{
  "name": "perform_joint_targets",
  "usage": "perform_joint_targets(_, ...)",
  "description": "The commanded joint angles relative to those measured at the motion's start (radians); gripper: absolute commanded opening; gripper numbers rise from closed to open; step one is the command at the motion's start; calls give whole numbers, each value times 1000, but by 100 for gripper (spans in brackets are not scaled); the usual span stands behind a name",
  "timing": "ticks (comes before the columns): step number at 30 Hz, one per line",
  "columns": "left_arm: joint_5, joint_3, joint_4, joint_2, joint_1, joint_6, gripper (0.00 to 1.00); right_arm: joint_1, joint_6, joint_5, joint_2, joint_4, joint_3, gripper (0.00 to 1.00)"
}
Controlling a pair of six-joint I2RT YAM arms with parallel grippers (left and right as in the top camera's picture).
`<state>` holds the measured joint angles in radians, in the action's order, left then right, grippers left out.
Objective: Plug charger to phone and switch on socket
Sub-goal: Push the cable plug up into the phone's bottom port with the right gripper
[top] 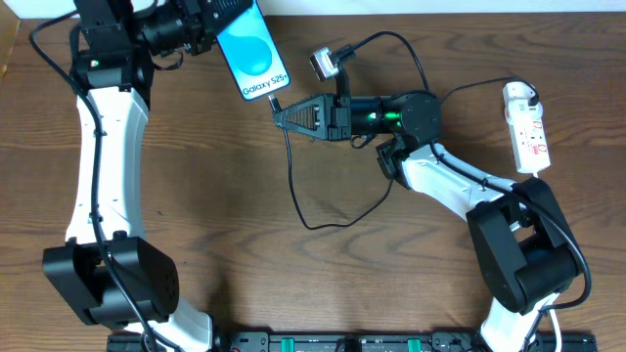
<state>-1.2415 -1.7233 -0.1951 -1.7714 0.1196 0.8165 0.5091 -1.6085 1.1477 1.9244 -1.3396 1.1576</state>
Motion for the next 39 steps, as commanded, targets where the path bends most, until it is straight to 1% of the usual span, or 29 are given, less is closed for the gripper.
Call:
perform_joint_targets(1, -7, 0, -27, 10, 0, -46, 7, 9, 28, -16, 6, -3, 7, 1)
perform_joint_targets(6, -6, 0, -27, 10, 0, -42, 7, 9, 29, -16, 6, 0, 7, 1)
perform_joint_targets(11, 3, 0, -24, 10, 1, 33, 7, 9, 55, -16, 6, 47, 7, 1)
perform_joint_targets(15, 29, 0, -24, 10, 1, 55, 7, 11, 58, -14, 6, 50, 7, 1)
perform_joint_targets(22, 30, 0, -24, 10, 0, 52, 7, 14, 57, -12, 6, 49, 7, 1)
perform_joint_targets(28, 31, 0, -24, 10, 1, -19, 7, 16, 57, -3, 6, 48, 7, 1)
perform_joint_targets(39, 22, 0, -25, 10, 1, -19, 8, 16, 57, -1, 6, 49, 7, 1)
